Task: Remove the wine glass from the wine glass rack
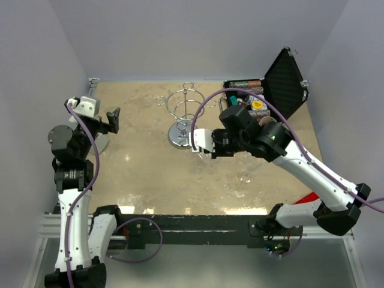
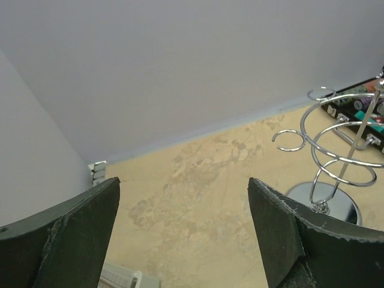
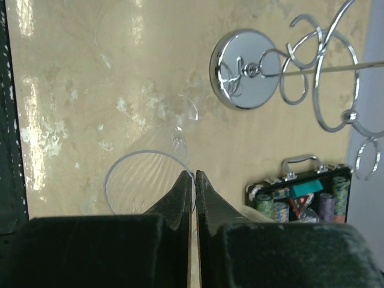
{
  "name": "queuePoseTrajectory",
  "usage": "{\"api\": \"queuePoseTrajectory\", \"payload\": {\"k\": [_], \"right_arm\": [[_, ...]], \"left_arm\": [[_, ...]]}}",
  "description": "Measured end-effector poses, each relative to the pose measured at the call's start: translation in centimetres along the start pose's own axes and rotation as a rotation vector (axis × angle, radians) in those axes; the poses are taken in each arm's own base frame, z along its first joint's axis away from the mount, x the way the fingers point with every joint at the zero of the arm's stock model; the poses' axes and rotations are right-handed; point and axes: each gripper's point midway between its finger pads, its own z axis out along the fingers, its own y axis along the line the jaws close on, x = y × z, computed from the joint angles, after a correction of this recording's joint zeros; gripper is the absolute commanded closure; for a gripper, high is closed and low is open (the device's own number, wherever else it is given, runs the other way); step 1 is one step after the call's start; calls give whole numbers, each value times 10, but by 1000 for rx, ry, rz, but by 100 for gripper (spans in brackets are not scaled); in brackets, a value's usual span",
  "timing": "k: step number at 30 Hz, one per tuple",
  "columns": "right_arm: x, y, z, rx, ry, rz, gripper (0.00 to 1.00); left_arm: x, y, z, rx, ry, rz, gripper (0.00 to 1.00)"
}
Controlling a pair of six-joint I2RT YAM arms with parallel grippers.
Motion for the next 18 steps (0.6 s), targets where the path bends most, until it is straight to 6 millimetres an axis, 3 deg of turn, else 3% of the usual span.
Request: {"api": "queuePoseTrajectory", "payload": {"k": [4,11,18], "right_arm": [[28,6,10,-21,77,46,100],[95,-36,7,73,213,263,100],[92,-25,25,-5,182,344,100]], "left_arm": [[15,-7,1,35,34,-15,9],[23,-15,2,81,48,-25,9],[38,-23,2,118,76,-39,9]]}}
